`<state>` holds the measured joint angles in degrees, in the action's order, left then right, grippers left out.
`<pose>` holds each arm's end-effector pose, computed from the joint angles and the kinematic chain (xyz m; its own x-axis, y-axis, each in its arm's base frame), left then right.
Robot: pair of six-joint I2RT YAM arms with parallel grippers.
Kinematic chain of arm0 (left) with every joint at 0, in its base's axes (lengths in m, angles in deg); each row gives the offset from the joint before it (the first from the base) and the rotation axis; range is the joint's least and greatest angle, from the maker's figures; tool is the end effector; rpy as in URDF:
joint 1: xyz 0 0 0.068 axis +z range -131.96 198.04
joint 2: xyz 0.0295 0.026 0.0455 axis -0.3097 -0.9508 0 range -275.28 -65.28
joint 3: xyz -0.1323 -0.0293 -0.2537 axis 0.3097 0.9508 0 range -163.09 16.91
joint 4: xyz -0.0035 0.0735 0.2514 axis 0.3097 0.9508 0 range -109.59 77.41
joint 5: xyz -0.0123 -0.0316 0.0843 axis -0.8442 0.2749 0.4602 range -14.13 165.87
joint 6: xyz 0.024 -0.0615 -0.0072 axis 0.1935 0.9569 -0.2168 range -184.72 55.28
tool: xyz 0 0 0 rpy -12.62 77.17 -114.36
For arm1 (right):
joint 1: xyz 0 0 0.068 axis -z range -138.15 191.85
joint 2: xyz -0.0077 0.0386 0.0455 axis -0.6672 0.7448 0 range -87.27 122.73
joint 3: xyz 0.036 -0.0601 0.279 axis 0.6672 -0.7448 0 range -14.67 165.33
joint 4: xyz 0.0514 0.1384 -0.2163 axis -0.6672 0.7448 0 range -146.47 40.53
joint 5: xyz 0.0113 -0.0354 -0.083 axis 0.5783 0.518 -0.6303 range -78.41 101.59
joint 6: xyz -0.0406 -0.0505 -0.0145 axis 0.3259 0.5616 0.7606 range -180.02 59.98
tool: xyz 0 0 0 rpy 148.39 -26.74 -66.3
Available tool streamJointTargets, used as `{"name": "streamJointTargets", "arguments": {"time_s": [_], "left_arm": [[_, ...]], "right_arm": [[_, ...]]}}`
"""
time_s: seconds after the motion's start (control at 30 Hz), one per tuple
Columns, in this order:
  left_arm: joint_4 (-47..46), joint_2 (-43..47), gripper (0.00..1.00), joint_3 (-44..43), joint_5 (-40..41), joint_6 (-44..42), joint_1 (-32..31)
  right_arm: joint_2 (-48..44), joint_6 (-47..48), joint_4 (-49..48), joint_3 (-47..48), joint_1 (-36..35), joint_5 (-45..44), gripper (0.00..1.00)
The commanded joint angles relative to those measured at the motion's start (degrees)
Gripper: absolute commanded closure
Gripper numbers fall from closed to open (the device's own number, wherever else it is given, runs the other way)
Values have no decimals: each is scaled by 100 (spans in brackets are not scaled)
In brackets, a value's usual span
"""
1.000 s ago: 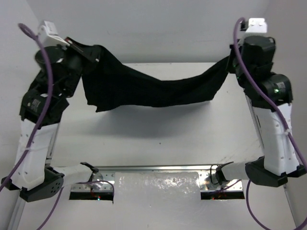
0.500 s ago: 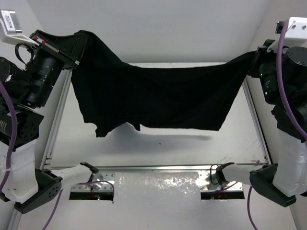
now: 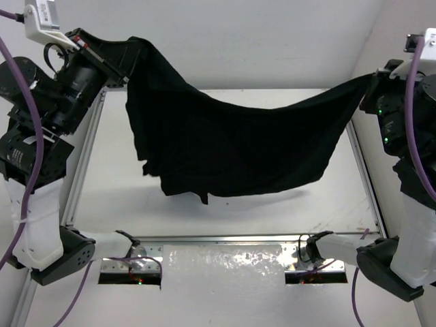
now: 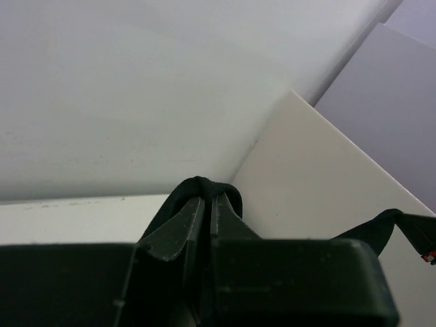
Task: Fold and stack the t-shirts
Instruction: Flatten out the tshirt
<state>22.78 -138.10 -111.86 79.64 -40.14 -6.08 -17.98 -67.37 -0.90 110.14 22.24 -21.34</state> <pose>0.1366 -0.0574 0.6470 0.0495 -0.4769 -0.8775 0.4068 0.8121 -0.4184 0.1311 0.0164 0.6110 0.0286 0.1241 -0.9919 0.2284 0.9652 0.1274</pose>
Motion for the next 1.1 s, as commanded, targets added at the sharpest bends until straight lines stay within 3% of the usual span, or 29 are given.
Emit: {"name": "streamJointTargets", "arguments": {"time_s": [0.0,0.23,0.37,0.53,0.7,0.87,1.07], "left_arm": [[-55,321,100,-87,516,248,21],[-518,935,100,651,327,478,21],[-660,1252,100,372,-138,469,21],[-133,1103,100,-455,-236,618,21],[-168,1235,100,-70,-263,689,21],[253,718,100,-130,553,636,12],[220,-285,100,253,1695,215,12]], "right_arm": [[-206,147,-398,-106,10,-179,100],[-486,94,-433,-397,10,-82,100],[-864,85,-442,-440,2,-47,100],[-1252,6,-425,-537,2,155,100],[-1314,-20,-468,-668,10,445,100],[-902,137,-705,-924,-51,419,100],[469,375,-1021,-1002,-51,165,100]]}}
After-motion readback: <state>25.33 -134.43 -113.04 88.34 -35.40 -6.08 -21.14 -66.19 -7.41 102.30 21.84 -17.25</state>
